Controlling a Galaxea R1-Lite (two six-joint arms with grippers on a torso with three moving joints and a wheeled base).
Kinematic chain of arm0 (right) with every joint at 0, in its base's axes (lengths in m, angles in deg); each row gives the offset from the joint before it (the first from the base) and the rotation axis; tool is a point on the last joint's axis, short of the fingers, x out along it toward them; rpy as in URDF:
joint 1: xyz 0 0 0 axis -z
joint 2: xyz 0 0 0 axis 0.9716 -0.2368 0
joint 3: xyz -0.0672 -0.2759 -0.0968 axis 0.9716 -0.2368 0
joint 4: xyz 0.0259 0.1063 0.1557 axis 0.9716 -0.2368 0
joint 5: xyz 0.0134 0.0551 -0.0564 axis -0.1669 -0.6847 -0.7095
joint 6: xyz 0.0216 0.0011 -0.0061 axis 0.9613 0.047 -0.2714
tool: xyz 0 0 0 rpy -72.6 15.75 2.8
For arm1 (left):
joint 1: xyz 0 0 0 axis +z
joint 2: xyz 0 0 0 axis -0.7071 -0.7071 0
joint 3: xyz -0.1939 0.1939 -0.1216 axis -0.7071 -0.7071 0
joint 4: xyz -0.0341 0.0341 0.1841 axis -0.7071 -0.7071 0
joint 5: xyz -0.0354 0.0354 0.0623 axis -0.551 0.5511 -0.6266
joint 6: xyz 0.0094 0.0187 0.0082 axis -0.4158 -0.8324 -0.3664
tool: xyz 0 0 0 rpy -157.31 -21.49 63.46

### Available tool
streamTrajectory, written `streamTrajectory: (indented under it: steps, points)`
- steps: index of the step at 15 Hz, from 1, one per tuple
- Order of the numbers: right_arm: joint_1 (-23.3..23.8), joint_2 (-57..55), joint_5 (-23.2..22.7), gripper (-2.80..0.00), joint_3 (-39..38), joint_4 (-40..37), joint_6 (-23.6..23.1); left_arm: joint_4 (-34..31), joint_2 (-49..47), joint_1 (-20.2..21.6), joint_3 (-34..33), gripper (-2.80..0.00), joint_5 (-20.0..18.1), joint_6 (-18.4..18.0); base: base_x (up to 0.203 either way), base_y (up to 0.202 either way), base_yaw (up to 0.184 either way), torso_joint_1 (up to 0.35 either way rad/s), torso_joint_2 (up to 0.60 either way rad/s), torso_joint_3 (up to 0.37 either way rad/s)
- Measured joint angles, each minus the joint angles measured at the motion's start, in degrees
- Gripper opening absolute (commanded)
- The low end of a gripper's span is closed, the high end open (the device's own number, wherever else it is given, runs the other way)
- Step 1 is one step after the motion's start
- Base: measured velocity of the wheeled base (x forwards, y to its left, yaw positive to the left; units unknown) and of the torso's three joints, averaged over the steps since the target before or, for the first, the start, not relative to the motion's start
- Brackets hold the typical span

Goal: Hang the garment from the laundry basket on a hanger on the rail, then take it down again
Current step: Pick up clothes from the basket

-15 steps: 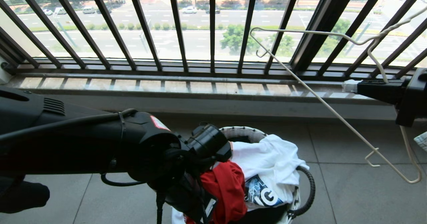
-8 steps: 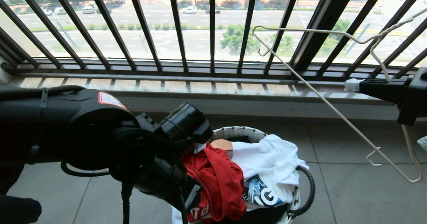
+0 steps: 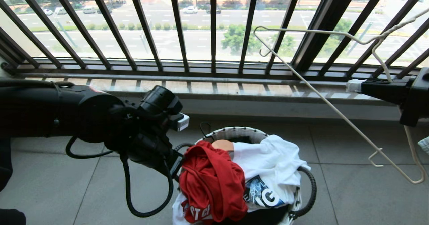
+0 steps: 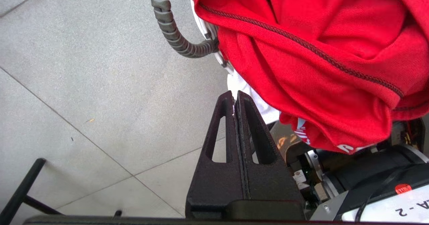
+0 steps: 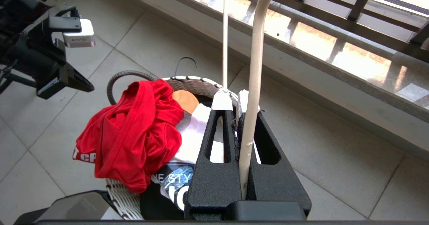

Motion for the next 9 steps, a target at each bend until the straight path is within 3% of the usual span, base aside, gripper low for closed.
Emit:
streamTrajectory:
  steps: [1,2,4,7,9]
  points:
    - [0.0,0.02,-0.02,-2.8,0.0,0.01,0.02,3.4,-1.34,1.26,-0.83,-2.8,-1.09,-2.14,0.0,0.0,0.0,0.0,0.0,0.0]
    - [0.02,0.02,0.01,-2.8,0.0,0.0,0.02,6.87,-2.5,2.54,-1.66,0.0,-3.08,-4.16,0.0,0.0,0.0,0.0,0.0,0.0]
    - [0.17,0.07,0.01,-2.8,0.07,0.02,0.05,10.84,-3.66,4.35,-2.56,0.0,-6.96,-7.49,0.0,0.0,0.0,0.0,0.0,0.0]
    - [0.33,0.18,0.04,-2.8,0.38,0.0,0.05,13.97,-4.41,6.33,-1.91,0.0,-9.63,-13.19,0.0,0.0,0.0,0.0,0.0,0.0]
    - [0.79,0.2,0.0,-2.8,0.46,0.02,0.05,16.67,-5.05,6.73,-1.73,0.0,-11.31,-14.82,0.0,0.0,0.0,0.0,0.0,0.0]
